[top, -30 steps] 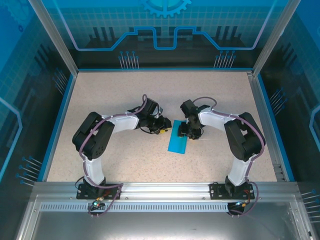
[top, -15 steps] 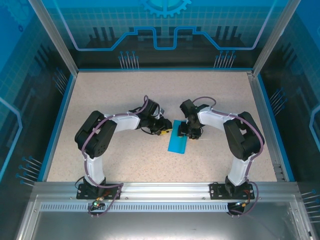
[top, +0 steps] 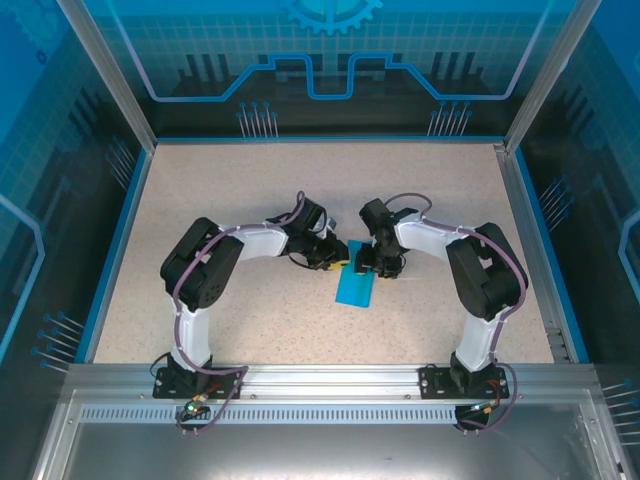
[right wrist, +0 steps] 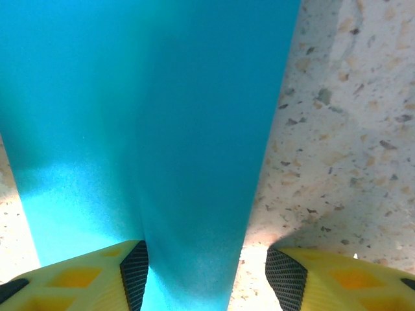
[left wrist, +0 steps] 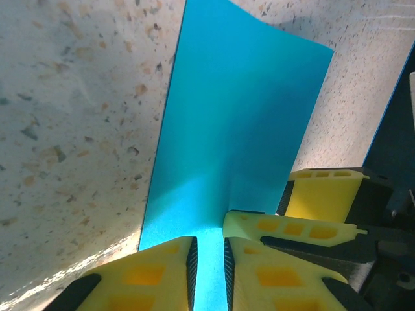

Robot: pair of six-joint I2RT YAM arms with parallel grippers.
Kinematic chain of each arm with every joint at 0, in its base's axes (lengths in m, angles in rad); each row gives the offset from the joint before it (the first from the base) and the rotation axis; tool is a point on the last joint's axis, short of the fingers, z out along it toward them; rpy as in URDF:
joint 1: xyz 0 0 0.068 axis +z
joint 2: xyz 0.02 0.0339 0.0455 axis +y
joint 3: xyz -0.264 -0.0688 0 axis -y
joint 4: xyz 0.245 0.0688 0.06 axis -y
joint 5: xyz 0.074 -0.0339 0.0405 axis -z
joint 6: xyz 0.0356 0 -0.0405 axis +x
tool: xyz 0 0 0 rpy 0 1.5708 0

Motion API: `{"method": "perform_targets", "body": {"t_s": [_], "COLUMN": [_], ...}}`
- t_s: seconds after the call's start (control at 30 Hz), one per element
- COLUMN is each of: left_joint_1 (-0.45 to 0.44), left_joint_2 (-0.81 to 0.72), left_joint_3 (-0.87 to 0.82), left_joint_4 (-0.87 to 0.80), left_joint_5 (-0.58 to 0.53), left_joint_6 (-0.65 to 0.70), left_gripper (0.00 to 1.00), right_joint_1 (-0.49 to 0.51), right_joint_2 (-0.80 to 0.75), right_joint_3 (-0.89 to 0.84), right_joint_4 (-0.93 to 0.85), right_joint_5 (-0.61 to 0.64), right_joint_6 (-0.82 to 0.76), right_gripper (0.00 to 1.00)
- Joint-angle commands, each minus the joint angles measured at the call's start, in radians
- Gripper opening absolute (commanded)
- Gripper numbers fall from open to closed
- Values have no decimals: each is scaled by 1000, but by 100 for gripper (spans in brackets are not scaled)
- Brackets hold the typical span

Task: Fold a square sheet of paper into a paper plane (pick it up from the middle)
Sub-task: Hold the square sheet of paper at the center of the table.

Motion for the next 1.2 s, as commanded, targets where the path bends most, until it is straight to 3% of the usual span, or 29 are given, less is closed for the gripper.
{"method": "perform_targets", "body": {"t_s": [0.0,0.47,0.67,1.0,1.17], "left_joint_1": [-8,-18,-20,-21,-24], "left_joint_2": [32,86,103,126,139], "left_joint_3": [38,59,56,3,10], "left_joint_4": [-36,-98,-171,-226,-229], "left_joint_5": [43,30,-25,-85,-91], "left_joint_6": [28,55,72,106,105], "left_gripper": [21,18,17,15,15], "right_joint_1": [20,23,23,-8,5], "right_joint_2": [134,133,107,-276,-347], "right_joint_3": [-69,-77,-82,-130,-172], "right_joint_4": [78,81,98,154,243], "right_joint_5": [-26,-25,-37,-20,-93], "right_joint_6": [-2,3,6,40,51], "right_gripper": [58,57,57,63,56]}}
